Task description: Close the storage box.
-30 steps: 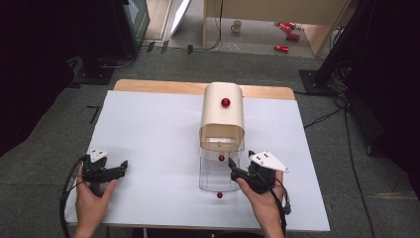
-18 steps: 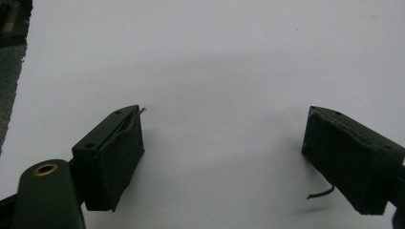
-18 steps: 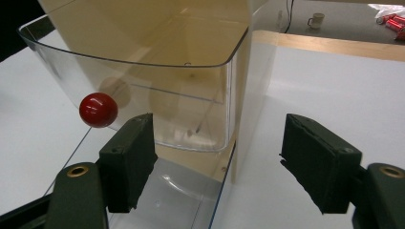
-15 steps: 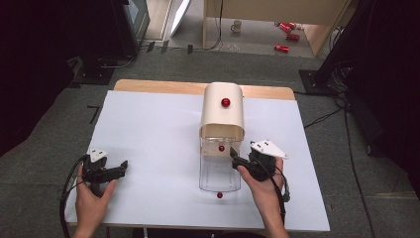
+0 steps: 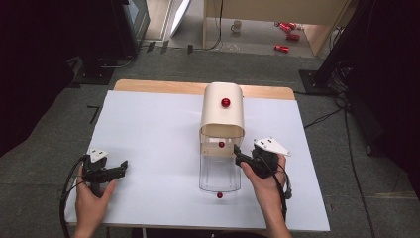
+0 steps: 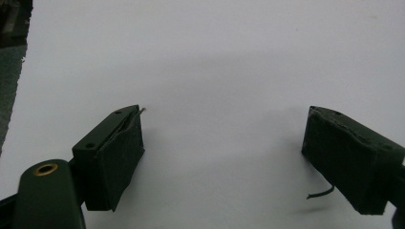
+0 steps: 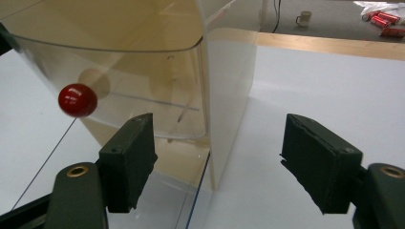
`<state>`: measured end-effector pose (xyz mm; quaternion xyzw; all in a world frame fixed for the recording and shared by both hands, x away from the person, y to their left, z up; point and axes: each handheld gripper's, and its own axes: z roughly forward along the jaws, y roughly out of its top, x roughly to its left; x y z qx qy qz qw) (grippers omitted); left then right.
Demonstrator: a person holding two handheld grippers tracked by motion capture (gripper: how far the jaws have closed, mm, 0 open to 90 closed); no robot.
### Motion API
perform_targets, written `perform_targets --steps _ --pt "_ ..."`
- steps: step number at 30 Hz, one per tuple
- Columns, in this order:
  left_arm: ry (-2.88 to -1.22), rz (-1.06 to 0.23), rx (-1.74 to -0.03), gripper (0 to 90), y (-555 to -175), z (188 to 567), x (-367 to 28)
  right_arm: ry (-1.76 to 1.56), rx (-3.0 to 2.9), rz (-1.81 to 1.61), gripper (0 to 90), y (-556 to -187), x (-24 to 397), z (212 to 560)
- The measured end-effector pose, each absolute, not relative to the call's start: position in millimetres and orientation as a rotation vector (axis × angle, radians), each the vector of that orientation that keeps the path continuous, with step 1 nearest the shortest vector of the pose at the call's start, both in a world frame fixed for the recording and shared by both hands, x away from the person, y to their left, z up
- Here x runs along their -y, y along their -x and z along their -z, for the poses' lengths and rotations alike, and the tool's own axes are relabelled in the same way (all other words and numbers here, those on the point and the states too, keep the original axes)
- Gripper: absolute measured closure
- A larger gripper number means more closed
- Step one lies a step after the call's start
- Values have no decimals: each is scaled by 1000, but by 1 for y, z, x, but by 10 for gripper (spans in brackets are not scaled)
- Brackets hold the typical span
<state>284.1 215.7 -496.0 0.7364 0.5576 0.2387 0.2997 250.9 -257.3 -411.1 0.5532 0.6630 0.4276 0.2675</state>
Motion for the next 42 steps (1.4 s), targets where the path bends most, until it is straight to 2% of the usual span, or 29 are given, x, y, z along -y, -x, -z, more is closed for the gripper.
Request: perform_targets --steps 16,21,25,36,42 --pt "-1955 -634 -1481 141 -284 496 -216 -1519 -1772 -1144 272 -254 263 415" --pt "-1955 -634 -1481 140 -284 496 -216 -1527 -1771 -1151 235 -257 266 415" --pt "-1955 -634 -1481 141 -284 496 -216 -1536 -1755 -1134 254 -255 267 415" --pt "-1955 -634 -1481 141 -284 496 -216 -1526 -1846 -1160 233 -224 260 437" --pt "-1956 -634 -1481 140 -284 496 -216 -1514 -1882 -1202 159 -199 256 447"
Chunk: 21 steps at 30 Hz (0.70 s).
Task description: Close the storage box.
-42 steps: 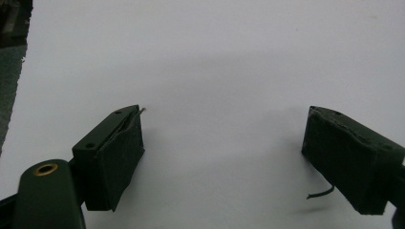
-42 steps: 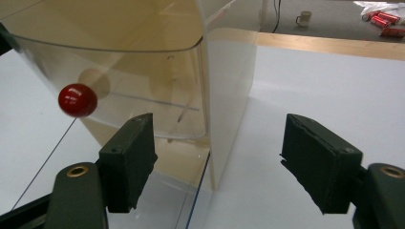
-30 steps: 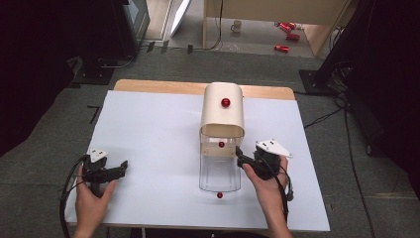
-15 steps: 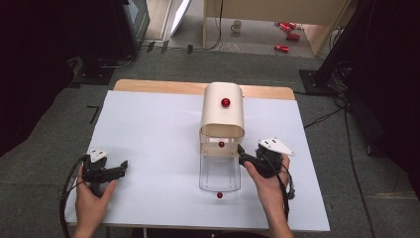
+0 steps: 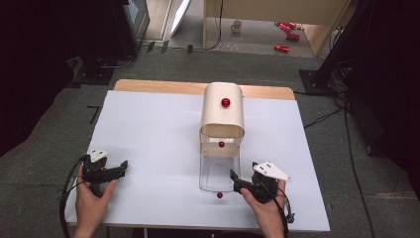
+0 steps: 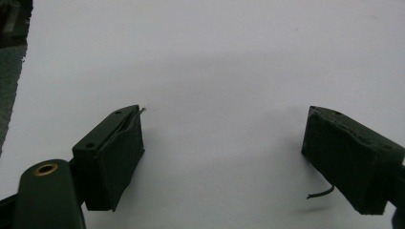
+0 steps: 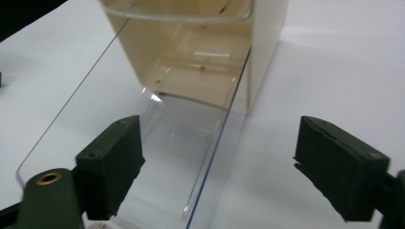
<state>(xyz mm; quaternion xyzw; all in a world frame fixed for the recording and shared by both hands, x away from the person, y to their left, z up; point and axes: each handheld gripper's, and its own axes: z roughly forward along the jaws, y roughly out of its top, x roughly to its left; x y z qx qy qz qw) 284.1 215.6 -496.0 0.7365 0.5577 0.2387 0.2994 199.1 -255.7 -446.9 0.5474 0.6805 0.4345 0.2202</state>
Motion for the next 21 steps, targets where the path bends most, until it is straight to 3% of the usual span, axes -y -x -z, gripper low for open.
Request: perform_targets --steps 5,8,21 --pt "-1956 -634 -1481 140 -284 496 -216 -1495 -1900 -1221 119 -183 250 450" --pt "-1955 -634 -1481 140 -284 496 -216 -1465 -1955 -1246 21 -178 245 455" --pt "-1956 -634 -1481 140 -284 496 -216 -1433 -2081 -1180 0 -172 221 486"
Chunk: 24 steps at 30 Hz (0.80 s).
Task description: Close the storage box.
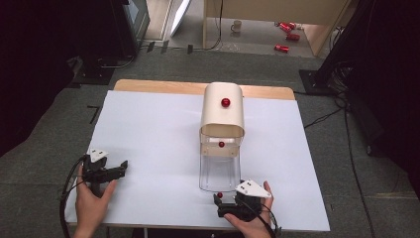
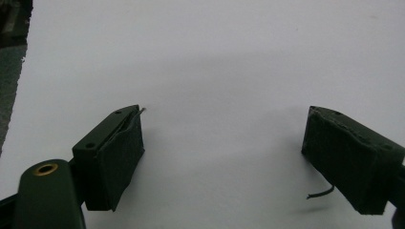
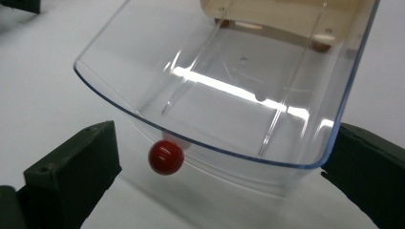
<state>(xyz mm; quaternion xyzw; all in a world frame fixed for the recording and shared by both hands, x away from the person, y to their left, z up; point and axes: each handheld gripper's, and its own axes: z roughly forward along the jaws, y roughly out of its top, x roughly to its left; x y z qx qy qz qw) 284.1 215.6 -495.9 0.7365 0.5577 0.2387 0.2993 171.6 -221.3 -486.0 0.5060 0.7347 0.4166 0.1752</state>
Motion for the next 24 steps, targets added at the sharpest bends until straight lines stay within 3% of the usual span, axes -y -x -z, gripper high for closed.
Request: perform_targets --steps 8,14,24 --pt "-1955 -633 -1481 140 -284 496 -216 -1472 -2114 -1062 2 -174 216 500" --pt "-1956 -634 -1481 140 -284 496 -216 -1488 -2090 -1056 84 -175 217 500" --pt "-1955 -635 -1481 140 -284 496 -216 -1483 -2086 -1048 99 -174 216 499"
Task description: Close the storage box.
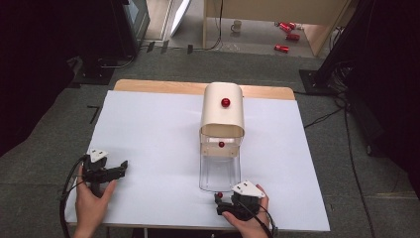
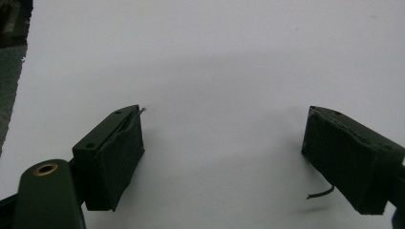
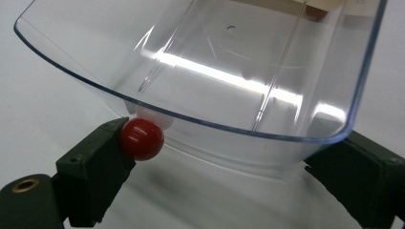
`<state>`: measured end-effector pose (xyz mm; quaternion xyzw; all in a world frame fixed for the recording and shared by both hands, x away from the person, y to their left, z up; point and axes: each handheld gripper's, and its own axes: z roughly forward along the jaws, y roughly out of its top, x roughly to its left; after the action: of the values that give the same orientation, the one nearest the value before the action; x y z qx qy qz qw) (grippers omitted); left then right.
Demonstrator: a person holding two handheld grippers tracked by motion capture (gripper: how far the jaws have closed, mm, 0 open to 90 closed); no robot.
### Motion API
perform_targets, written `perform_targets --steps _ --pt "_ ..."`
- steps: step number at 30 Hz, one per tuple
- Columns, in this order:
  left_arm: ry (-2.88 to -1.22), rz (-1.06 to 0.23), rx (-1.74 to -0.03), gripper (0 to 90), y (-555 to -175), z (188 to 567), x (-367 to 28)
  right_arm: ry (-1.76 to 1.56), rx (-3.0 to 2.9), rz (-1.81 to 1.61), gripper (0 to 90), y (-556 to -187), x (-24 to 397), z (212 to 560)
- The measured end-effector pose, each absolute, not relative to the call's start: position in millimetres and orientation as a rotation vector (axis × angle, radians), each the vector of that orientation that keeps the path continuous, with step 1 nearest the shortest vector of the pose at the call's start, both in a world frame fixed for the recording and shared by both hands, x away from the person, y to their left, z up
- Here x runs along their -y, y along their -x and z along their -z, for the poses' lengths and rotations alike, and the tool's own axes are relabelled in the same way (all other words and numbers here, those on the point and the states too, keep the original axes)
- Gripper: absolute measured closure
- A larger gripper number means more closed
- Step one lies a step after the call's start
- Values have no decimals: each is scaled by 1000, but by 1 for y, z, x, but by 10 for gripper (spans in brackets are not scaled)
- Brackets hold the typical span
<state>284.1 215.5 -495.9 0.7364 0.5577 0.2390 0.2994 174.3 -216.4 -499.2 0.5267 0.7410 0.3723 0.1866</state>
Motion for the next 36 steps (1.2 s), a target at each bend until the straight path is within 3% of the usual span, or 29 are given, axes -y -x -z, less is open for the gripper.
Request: perform_targets --steps 36 --pt "-1956 -635 -1481 141 -284 496 -216 -1515 -2042 -1085 110 -189 219 477"
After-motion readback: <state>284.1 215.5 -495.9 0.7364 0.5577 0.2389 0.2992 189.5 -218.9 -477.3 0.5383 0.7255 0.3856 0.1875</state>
